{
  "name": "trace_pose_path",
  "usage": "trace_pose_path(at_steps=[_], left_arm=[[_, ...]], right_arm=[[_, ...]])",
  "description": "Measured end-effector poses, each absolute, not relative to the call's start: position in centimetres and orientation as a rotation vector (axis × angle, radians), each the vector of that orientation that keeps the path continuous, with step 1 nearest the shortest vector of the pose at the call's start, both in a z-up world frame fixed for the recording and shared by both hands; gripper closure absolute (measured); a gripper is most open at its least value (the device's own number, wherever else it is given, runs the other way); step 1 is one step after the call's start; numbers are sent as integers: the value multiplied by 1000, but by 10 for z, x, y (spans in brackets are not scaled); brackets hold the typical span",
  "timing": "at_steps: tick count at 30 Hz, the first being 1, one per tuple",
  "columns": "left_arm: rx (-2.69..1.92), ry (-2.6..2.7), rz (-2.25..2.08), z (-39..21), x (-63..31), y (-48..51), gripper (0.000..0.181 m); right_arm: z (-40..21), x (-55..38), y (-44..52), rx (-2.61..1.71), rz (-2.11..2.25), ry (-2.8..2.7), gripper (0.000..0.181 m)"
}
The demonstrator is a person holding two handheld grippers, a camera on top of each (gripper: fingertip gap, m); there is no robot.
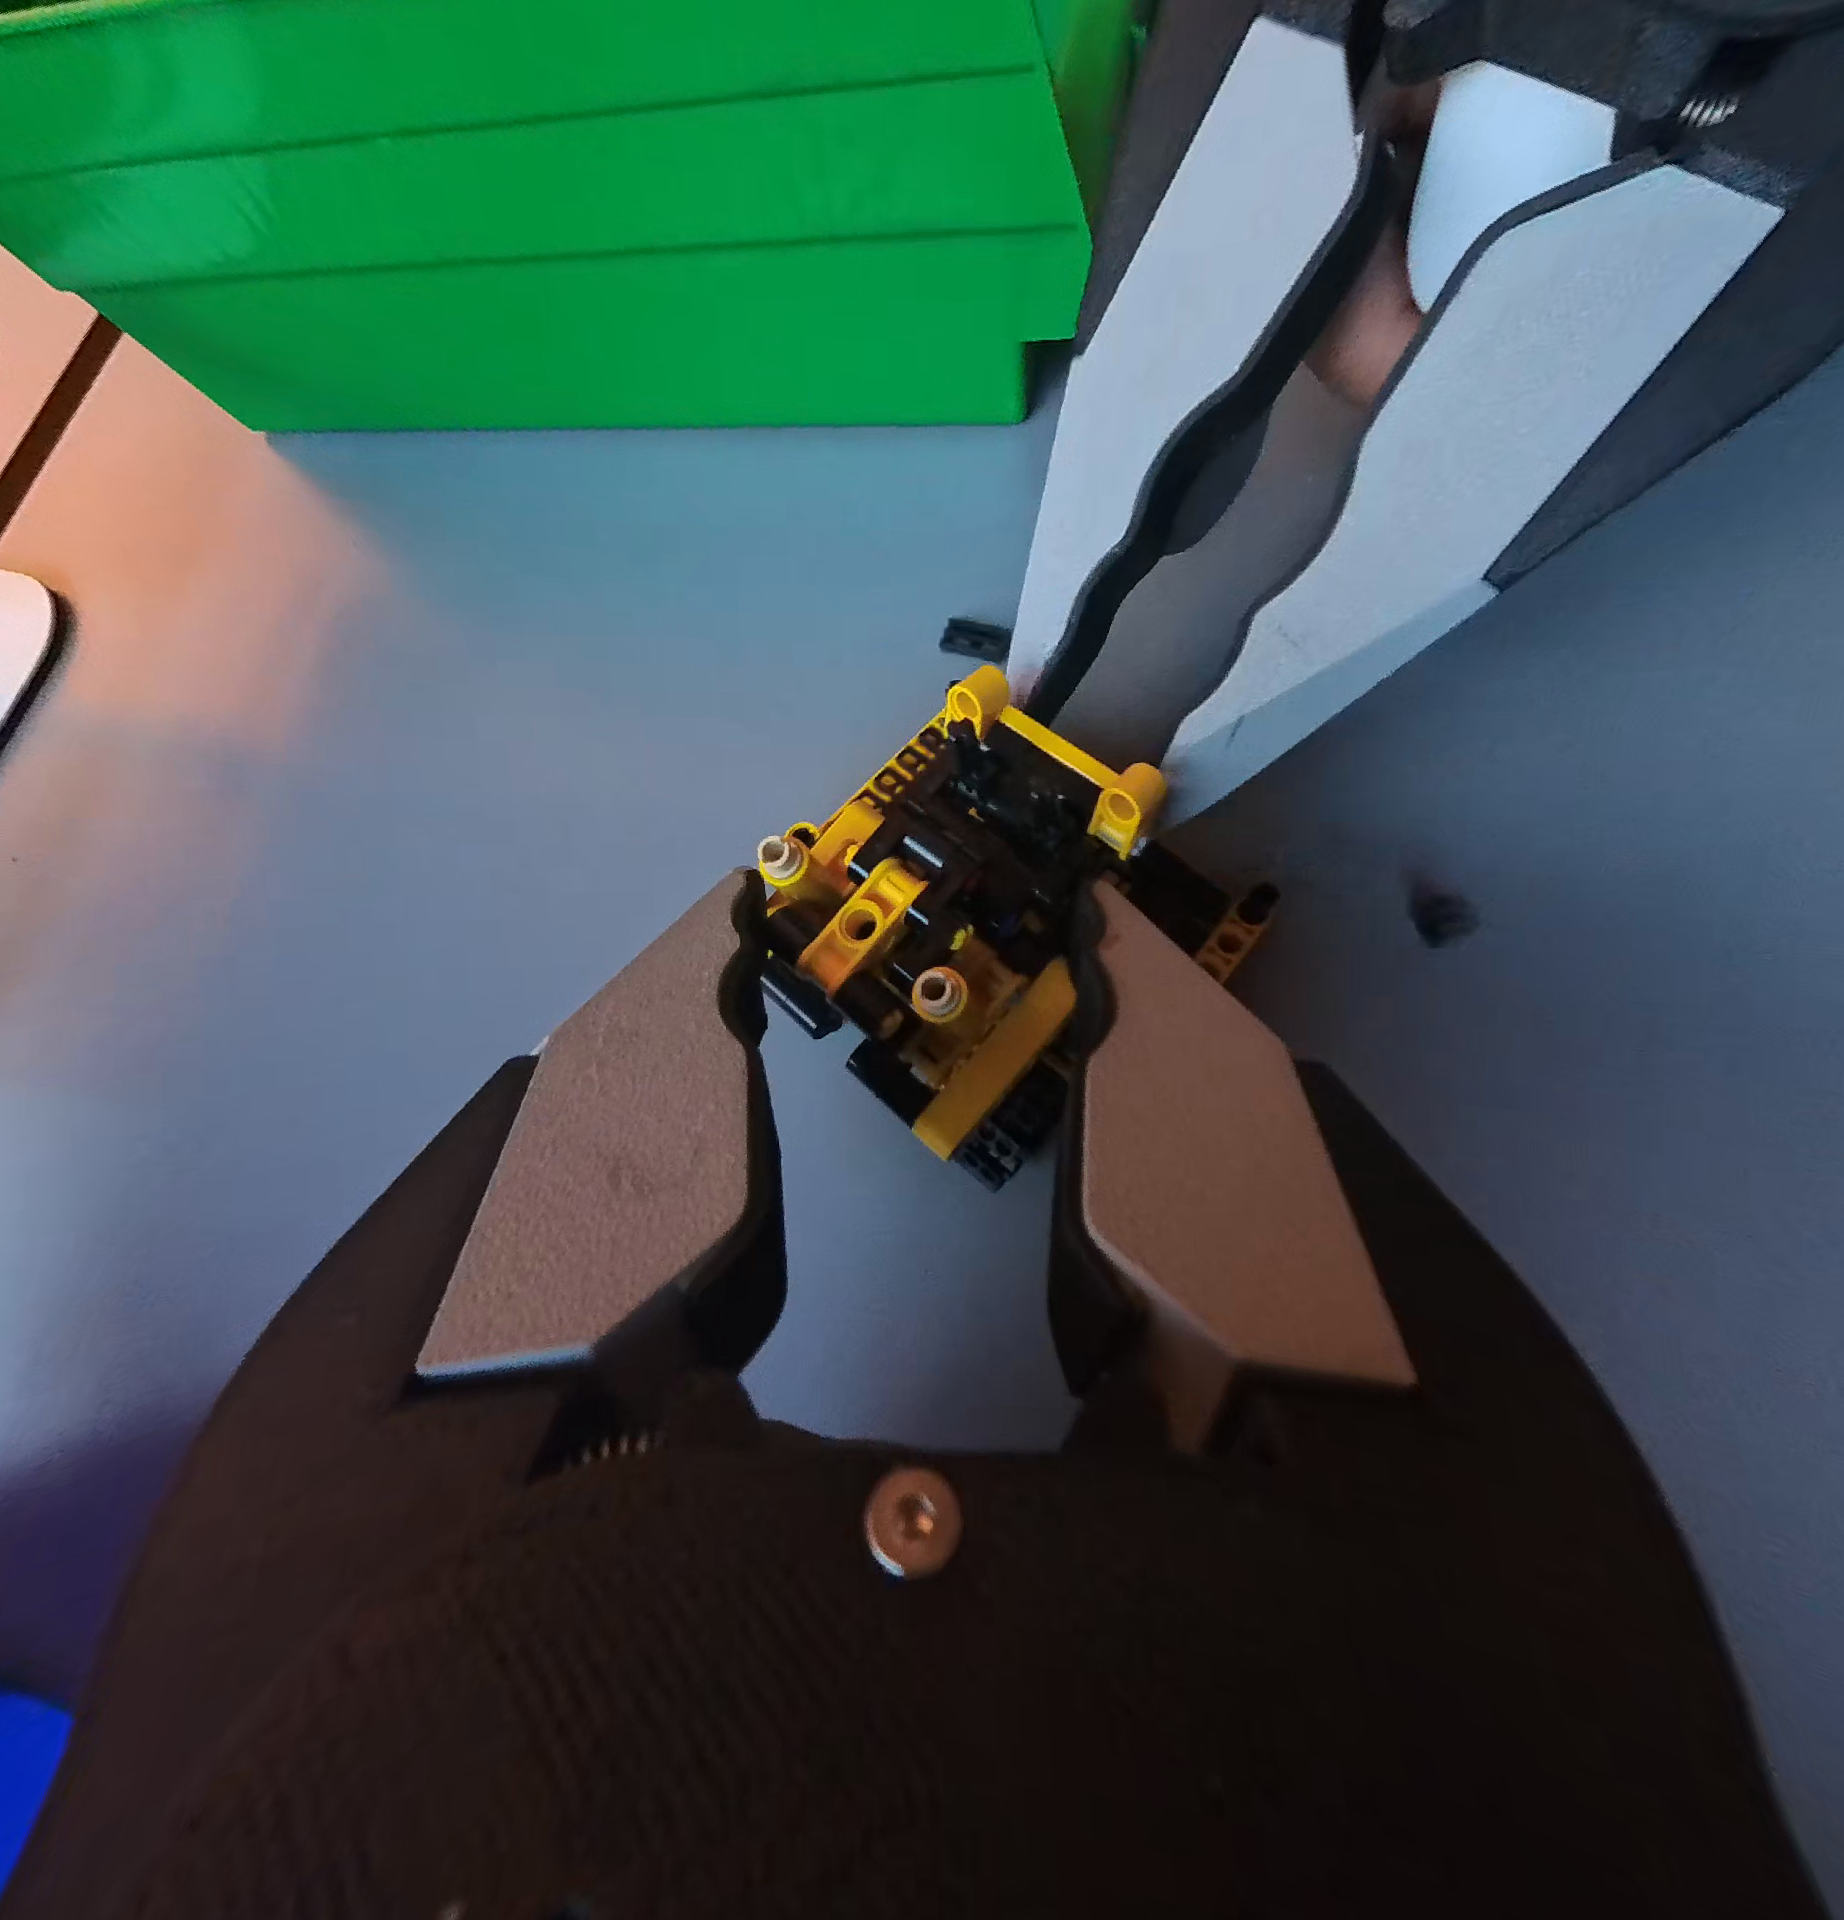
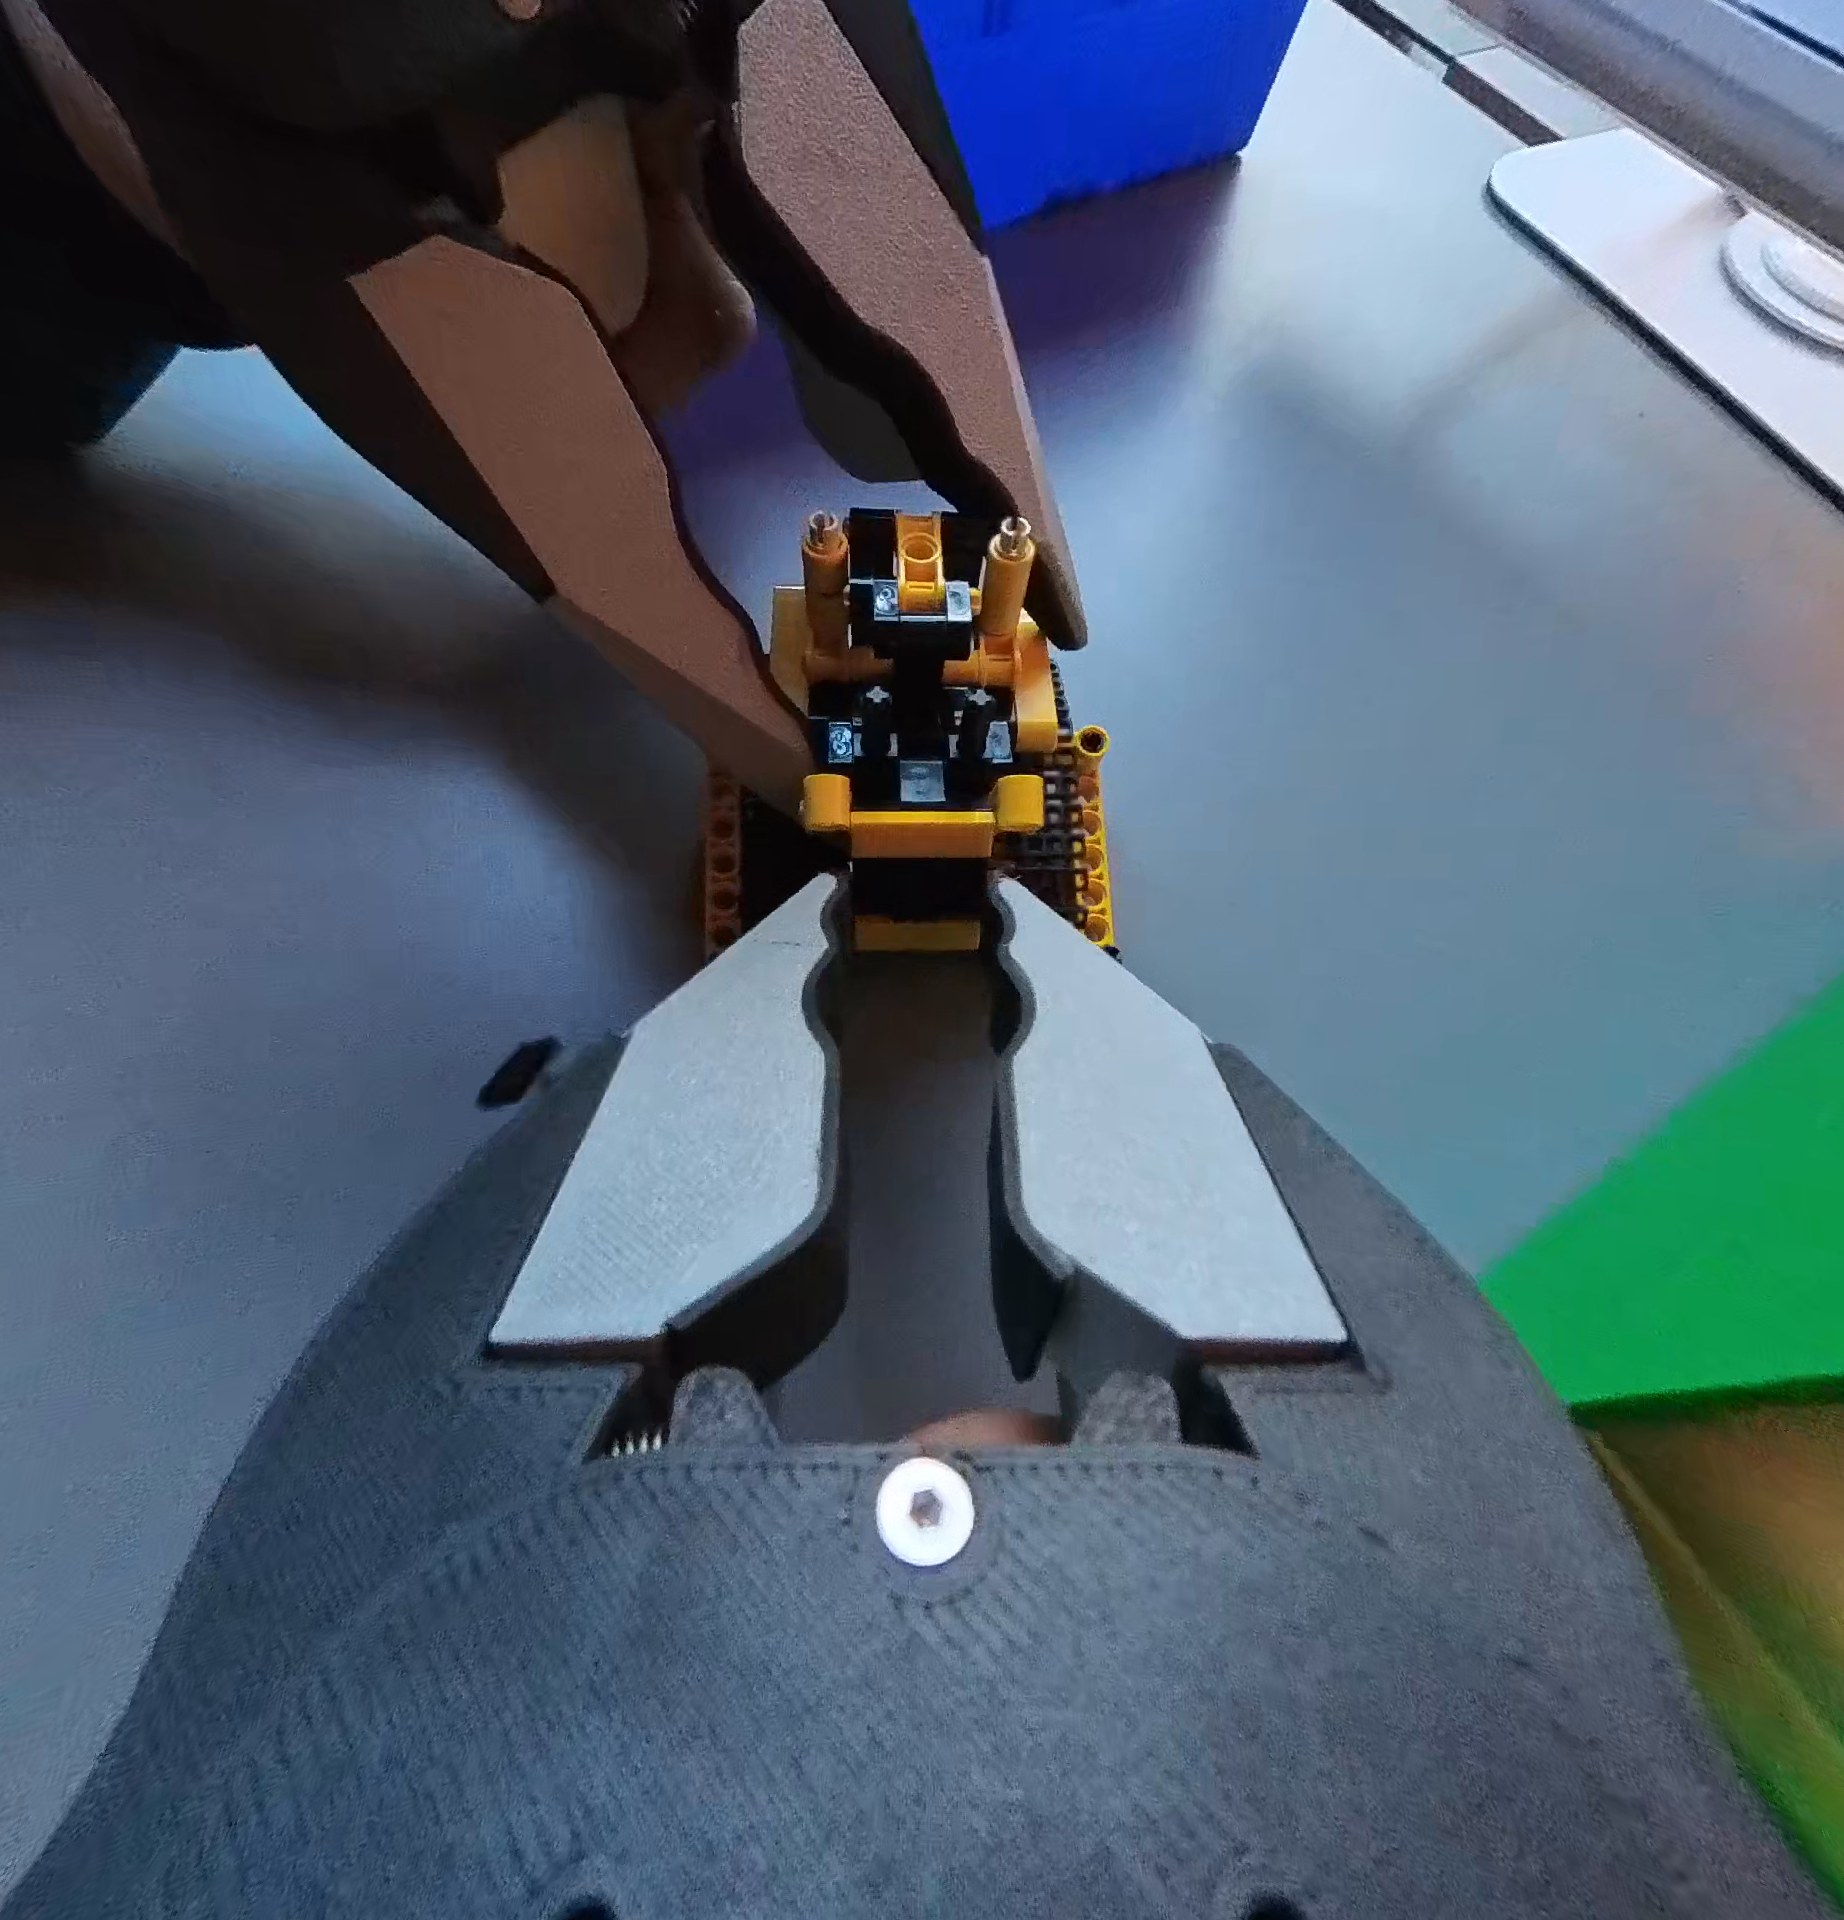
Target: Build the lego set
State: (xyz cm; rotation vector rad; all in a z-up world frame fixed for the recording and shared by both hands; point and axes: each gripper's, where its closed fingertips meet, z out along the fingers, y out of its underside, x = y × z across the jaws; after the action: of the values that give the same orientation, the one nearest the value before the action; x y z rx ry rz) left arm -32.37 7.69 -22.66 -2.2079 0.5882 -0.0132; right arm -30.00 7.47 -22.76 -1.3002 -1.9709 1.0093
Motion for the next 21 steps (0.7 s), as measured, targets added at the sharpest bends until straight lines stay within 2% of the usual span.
trace_pose_path(at_steps=[12,13,21], left_arm=[[-2195,603,-30,-226,-322,76,125],[-2195,602,-29,-226,-322,76,125],[-2194,595,-25,-226,-324,76,125]], right_arm=[[-223,-294,74,-1304,1083,-1971,167],[-221,-295,74,-1299,1086,-1964,178],[-222,-298,74,-1304,1082,-1959,179]])
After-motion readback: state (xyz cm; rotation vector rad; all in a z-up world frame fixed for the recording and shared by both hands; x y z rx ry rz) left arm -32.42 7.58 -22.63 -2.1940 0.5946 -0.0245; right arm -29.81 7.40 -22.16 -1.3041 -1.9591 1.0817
